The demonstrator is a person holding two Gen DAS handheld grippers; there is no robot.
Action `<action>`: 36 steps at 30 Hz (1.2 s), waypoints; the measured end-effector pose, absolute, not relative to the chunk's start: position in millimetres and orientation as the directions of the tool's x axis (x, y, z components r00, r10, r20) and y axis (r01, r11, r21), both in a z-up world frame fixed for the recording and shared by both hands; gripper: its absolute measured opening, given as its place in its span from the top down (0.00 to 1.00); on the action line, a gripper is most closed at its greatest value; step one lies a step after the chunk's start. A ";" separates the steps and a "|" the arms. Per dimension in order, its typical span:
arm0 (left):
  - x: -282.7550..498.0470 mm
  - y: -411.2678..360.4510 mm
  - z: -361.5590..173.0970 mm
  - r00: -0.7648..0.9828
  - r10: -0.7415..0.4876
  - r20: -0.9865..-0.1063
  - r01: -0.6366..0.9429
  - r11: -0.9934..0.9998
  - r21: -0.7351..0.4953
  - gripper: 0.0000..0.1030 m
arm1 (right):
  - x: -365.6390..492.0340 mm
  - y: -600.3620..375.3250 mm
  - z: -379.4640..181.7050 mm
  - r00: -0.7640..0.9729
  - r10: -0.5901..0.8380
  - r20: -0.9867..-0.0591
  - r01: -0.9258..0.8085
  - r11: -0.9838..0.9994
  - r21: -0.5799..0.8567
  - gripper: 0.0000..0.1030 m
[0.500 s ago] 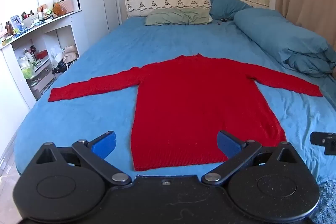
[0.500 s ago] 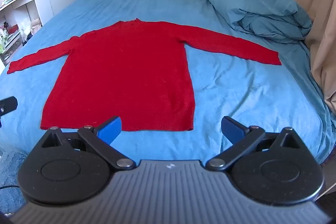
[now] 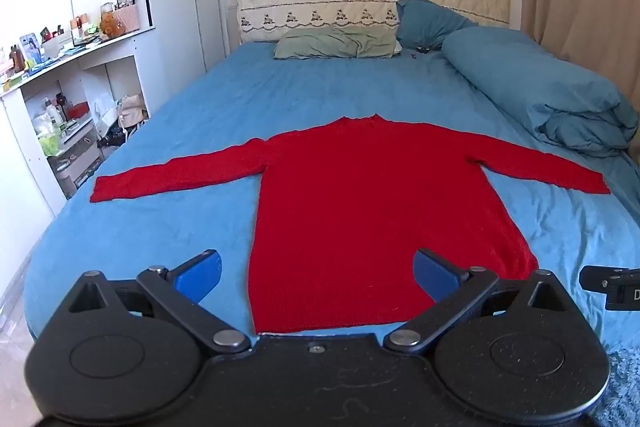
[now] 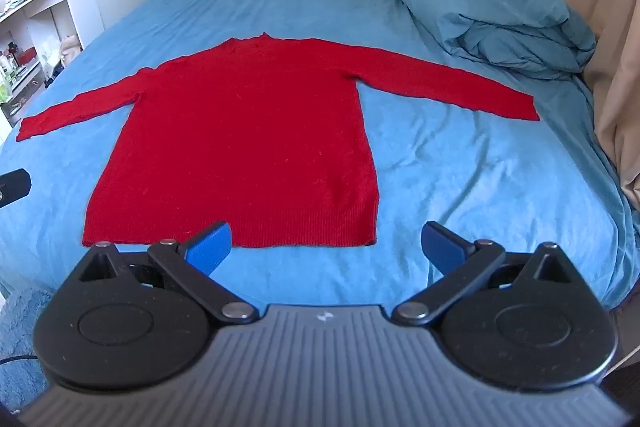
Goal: Fold small clothes
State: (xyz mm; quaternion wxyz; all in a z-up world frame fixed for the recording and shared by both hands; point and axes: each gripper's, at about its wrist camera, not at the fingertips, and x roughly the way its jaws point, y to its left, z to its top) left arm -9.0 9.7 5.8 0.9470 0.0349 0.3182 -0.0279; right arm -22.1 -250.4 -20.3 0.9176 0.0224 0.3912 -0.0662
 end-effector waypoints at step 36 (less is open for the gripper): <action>-9.1 13.5 6.7 0.802 -0.059 -0.594 0.060 0.998 -0.018 0.00 | -18.9 -240.5 -17.8 0.683 -0.072 -0.727 0.117 0.993 0.011 0.00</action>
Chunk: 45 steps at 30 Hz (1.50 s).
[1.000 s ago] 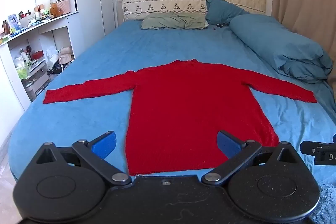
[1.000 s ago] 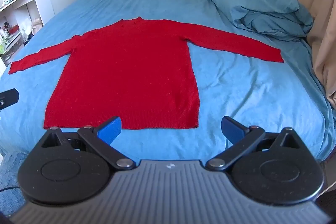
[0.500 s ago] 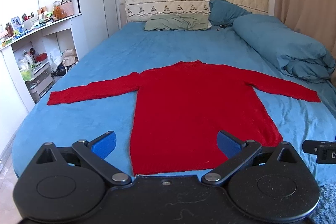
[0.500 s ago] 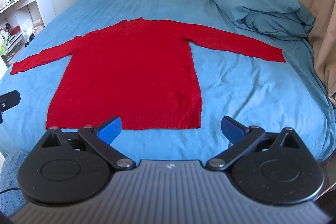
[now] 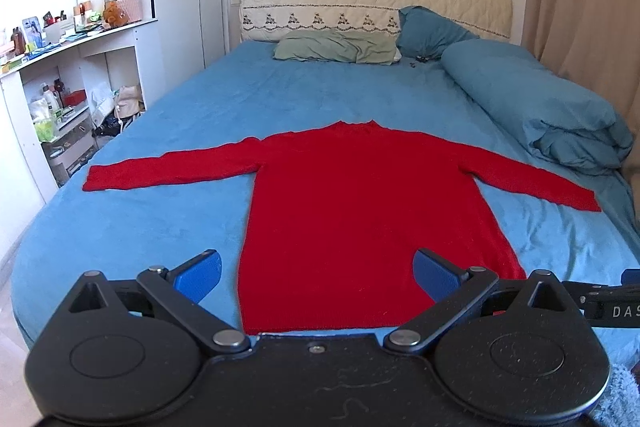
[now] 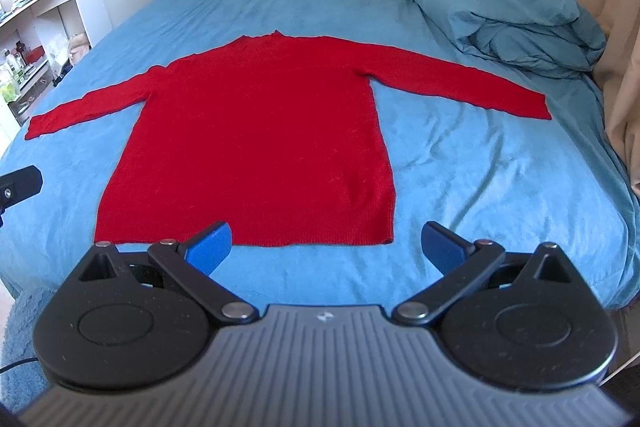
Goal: Fold small clothes
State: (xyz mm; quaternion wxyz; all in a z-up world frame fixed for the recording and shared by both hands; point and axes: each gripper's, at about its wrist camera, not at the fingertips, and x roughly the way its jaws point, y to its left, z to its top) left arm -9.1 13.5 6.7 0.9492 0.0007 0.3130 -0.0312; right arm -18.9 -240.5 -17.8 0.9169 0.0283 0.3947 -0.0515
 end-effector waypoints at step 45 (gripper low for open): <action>-9.5 5.8 7.1 0.798 -0.038 -0.602 0.073 0.997 0.033 0.00 | -16.8 -236.3 -14.3 0.697 -0.070 -0.713 0.118 0.993 0.018 0.00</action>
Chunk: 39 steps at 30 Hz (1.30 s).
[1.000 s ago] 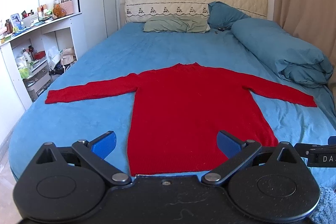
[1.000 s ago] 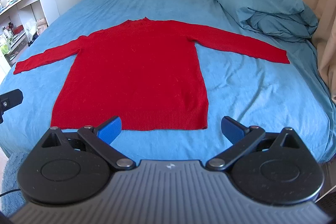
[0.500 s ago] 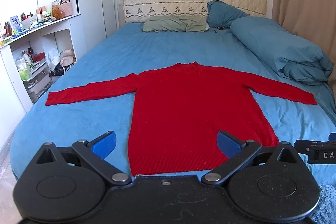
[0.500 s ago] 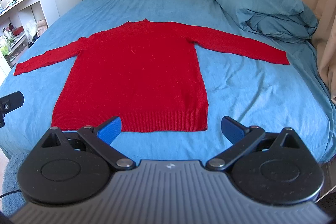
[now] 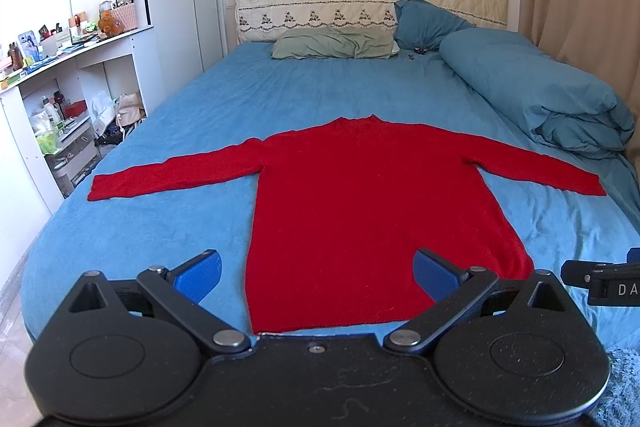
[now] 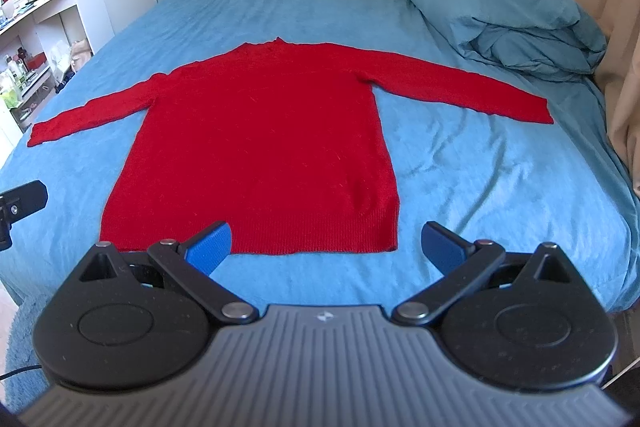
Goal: Fold small clothes
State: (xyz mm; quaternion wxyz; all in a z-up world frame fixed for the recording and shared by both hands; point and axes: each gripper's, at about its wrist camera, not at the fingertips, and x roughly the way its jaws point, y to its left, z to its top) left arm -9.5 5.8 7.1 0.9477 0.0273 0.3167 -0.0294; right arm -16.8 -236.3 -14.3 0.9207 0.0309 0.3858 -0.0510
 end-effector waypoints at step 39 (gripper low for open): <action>330.7 -200.7 10.4 0.782 -0.199 -0.590 0.308 0.947 0.089 0.00 | 235.8 -519.4 -60.2 0.647 -0.292 -0.705 0.582 0.786 0.208 0.00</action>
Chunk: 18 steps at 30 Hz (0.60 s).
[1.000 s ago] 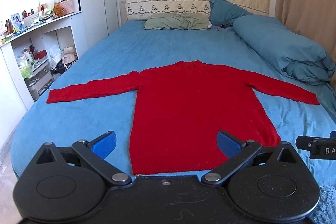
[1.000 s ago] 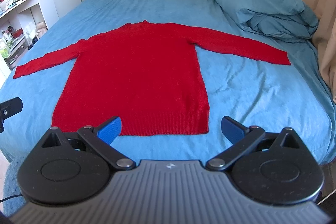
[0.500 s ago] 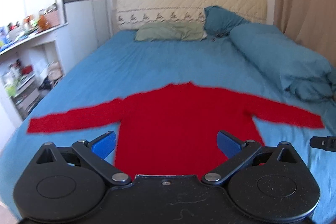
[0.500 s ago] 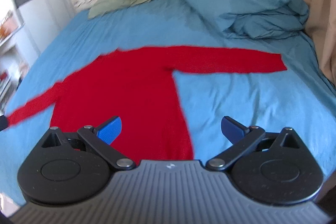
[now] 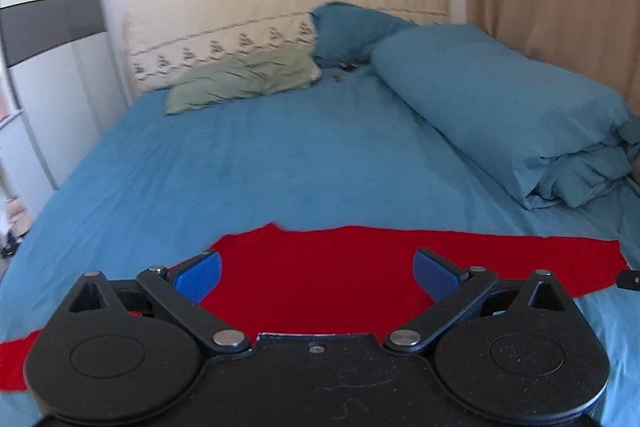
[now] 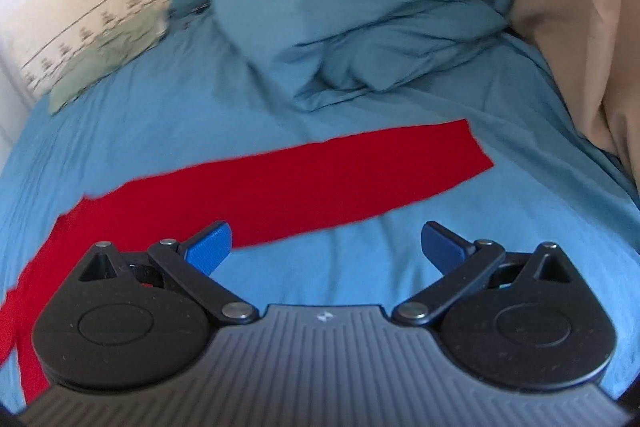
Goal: Fold small clothes
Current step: 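Reach the right tool to a sweater sleeve cuff and grasp it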
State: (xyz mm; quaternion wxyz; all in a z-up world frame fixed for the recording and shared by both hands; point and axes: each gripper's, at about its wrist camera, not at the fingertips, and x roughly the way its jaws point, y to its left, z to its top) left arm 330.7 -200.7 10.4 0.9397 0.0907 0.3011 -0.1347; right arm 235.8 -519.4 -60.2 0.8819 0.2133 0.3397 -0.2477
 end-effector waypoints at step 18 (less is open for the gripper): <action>502.5 -298.1 -172.9 0.509 -0.182 -0.841 0.314 0.949 -0.015 0.09 | 293.7 -633.2 -207.2 0.569 -0.348 -0.745 0.781 0.513 0.357 0.06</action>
